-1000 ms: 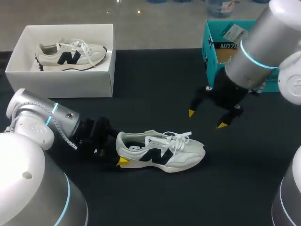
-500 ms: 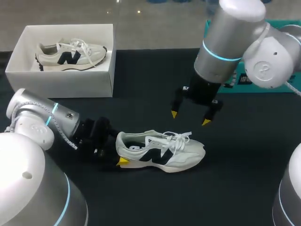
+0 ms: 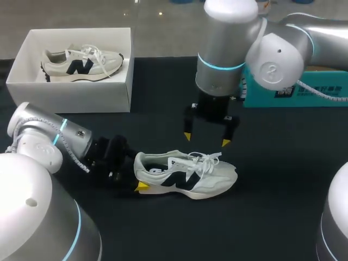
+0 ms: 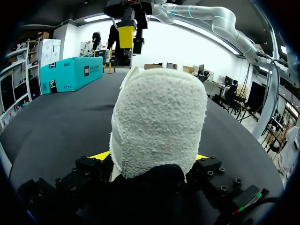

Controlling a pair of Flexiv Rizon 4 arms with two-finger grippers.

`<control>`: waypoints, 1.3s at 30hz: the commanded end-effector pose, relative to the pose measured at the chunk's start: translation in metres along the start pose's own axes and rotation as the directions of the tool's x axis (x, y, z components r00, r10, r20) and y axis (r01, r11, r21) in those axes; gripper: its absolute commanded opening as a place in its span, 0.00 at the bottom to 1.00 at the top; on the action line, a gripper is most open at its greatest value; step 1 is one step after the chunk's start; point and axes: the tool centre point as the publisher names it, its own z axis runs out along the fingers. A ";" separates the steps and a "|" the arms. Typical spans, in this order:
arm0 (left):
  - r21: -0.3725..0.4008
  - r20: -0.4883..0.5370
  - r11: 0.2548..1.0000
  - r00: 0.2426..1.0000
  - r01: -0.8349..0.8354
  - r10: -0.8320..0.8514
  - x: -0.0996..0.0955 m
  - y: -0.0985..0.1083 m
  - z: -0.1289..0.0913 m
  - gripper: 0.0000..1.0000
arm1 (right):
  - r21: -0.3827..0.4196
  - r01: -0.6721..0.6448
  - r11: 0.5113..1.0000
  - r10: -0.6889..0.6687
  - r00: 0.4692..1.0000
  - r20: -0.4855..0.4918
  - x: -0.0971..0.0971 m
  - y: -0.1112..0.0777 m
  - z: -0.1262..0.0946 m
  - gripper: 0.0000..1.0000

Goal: Take the shoe out of the shoebox, open the shoe tongue, remove and reinsert the insole, then place the shoe into the shoebox

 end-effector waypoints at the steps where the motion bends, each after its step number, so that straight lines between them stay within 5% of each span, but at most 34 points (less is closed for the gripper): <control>1: -0.003 -0.002 1.000 1.000 0.001 -0.001 -0.001 0.001 0.003 0.00 | -0.008 0.019 1.000 -0.018 0.998 0.065 0.009 0.003 0.001 1.00; 16: -0.003 -0.002 1.000 1.000 0.001 -0.001 -0.001 0.001 0.003 0.00 | -0.016 0.094 0.995 -0.091 0.984 0.151 0.050 -0.009 0.022 1.00; 27: -0.003 -0.002 1.000 1.000 0.001 -0.001 -0.001 0.001 0.003 0.00 | -0.012 0.111 0.994 -0.106 0.974 0.202 0.059 -0.033 0.034 1.00; 39: -0.003 -0.002 1.000 1.000 0.001 -0.001 -0.001 0.001 0.003 0.00 | 0.041 0.114 0.993 -0.121 0.943 0.309 0.065 -0.037 0.048 1.00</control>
